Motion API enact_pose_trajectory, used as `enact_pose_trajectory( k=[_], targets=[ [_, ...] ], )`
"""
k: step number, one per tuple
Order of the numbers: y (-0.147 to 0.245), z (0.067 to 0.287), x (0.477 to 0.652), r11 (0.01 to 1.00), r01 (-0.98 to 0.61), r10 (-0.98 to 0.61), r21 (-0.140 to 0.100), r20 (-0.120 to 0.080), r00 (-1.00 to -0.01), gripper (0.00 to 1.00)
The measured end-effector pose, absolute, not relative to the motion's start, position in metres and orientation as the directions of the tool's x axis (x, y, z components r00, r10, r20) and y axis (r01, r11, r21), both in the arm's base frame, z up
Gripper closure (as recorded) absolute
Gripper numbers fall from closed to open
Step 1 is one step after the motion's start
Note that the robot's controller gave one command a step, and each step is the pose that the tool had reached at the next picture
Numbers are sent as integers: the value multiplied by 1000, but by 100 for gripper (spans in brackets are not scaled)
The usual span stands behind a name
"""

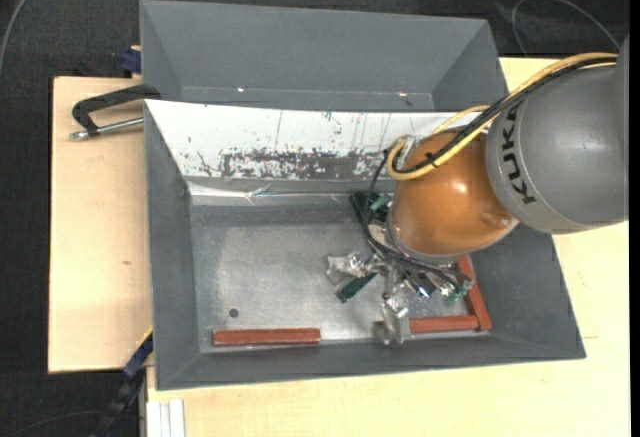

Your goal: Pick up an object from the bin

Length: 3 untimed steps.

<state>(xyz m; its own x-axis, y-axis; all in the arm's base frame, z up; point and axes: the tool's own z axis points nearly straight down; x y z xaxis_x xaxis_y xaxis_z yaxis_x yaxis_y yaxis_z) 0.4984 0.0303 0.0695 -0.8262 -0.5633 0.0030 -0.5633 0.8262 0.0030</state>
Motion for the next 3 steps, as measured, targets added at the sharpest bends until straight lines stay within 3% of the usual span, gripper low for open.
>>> enact_pose_trajectory(
  k=[1,2,3],
  targets=[
    [30,71,499,827,-563,-563,2,-1,-827,100],
    [30,71,499,827,-563,-563,2,-1,-827,0],
    [-41,71,532,738,-675,-675,-6,-4,-738,0]
  ],
)
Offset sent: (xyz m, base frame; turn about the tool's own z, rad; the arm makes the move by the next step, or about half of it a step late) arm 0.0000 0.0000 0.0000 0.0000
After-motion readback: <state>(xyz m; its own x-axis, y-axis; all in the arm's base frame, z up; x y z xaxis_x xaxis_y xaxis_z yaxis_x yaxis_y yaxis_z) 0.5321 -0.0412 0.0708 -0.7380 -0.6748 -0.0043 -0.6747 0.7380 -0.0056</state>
